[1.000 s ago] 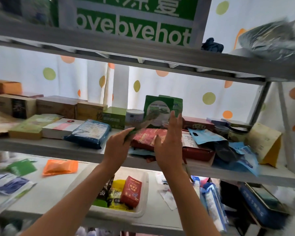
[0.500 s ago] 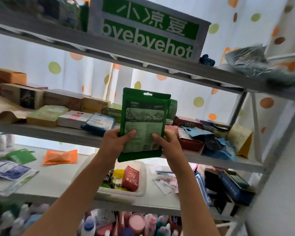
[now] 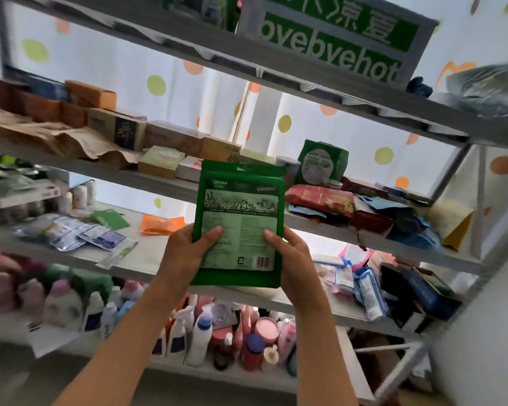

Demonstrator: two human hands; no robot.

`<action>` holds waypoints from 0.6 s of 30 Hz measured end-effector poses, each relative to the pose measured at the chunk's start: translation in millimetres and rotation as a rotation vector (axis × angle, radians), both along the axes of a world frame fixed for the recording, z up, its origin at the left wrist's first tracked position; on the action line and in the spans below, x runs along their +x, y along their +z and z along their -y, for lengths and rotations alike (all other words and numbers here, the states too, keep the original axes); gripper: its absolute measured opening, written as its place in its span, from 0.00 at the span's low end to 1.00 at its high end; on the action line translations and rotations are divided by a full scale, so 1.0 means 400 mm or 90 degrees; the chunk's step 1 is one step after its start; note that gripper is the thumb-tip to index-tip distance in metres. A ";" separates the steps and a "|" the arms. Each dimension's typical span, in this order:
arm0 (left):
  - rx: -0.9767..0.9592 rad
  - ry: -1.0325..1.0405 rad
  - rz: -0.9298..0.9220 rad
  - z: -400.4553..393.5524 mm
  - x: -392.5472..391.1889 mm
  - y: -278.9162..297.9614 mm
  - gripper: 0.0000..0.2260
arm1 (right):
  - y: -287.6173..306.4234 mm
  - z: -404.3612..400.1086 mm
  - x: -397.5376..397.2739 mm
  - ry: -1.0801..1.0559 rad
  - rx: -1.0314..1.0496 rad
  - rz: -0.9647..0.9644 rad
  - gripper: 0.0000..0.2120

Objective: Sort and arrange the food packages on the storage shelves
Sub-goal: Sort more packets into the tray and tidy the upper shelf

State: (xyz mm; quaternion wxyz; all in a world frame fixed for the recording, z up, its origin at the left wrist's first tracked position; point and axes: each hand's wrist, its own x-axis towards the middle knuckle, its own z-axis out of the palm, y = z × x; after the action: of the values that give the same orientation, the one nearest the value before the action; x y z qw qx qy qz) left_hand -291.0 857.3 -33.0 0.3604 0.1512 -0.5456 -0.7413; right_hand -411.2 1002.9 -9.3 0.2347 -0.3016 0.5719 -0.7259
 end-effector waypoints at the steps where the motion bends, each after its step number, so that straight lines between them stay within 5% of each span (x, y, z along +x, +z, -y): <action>1: -0.002 0.013 0.003 0.007 0.026 -0.014 0.06 | -0.017 0.008 0.028 -0.005 0.008 0.013 0.13; 12: -0.052 0.051 0.097 0.057 0.173 -0.107 0.10 | -0.126 0.057 0.211 -0.061 -0.014 0.169 0.12; 16: -0.113 0.197 0.140 0.031 0.194 -0.132 0.25 | -0.156 0.079 0.254 -0.103 -0.023 0.200 0.11; 18: -0.179 0.278 0.128 0.000 0.214 -0.156 0.23 | -0.174 0.091 0.271 -0.126 -0.026 0.206 0.10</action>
State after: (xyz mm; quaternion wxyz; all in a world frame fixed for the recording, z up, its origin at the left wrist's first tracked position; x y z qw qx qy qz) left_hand -205.6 857.5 -95.2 0.4733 0.2866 -0.6306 -0.5443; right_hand -302.7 966.4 -78.9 0.2451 -0.1281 0.5388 -0.7958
